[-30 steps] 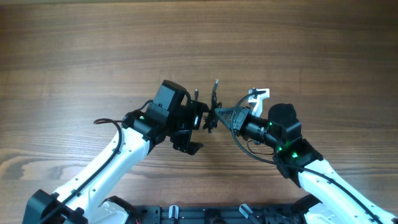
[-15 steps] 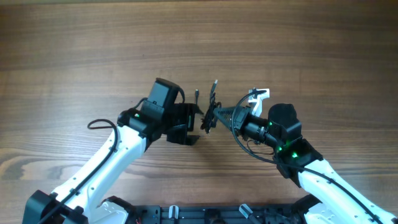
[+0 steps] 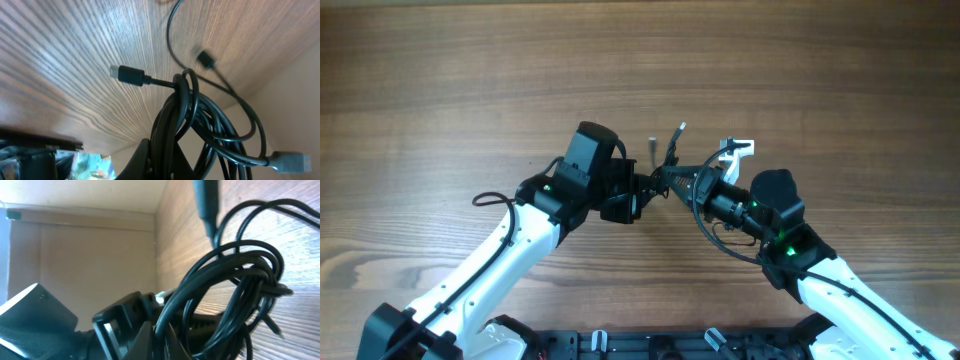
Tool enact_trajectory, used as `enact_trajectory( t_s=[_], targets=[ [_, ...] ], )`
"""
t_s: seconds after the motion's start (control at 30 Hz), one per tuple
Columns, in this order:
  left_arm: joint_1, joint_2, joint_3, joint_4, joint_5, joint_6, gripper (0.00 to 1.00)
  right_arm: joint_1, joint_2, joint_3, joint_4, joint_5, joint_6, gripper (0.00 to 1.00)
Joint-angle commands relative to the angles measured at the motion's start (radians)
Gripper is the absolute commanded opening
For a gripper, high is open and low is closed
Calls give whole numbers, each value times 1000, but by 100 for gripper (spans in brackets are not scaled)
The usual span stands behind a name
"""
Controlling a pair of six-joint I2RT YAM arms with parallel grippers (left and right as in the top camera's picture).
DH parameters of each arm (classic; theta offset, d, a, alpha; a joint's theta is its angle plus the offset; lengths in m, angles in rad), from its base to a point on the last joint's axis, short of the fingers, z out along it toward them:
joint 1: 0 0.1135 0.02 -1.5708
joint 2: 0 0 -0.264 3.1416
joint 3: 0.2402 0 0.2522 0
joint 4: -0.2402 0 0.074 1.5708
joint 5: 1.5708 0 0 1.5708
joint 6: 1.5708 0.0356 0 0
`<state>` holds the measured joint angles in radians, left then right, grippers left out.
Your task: Untangle cables
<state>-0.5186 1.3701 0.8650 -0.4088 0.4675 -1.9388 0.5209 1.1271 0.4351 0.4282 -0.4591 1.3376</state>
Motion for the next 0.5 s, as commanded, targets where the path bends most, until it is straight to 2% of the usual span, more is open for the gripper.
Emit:
enact_trajectory(
  t_s=[0.0,0.03,0.07,0.1,0.13,0.2,0.27,0.37,0.47],
  targets=[
    [69,4,8,9,1,365,4,18,-3,2,-149,26,-144,15],
    [109,3,8,8,2,534,4,18,-3,2,-222,48,-187,26],
    [143,2,8,6,3,681,4,18,-3,2,-289,73,-224,33],
    [181,-4,8,-2,3,845,4,18,-3,2,-349,94,-269,51],
    [220,-12,8,-3,13,1014,4,18,-3,2,-379,97,-312,62],
    [272,-35,8,-3,58,1258,4,18,-3,2,-396,92,-365,77],
    [307,-69,8,-7,110,1469,4,18,-5,2,-391,80,-418,85],
    [319,-139,8,-51,123,1760,4,11,-34,2,-328,48,-544,87],
    [319,-183,8,-80,123,1935,4,2,-68,2,-191,-62,-679,87]
  ],
)
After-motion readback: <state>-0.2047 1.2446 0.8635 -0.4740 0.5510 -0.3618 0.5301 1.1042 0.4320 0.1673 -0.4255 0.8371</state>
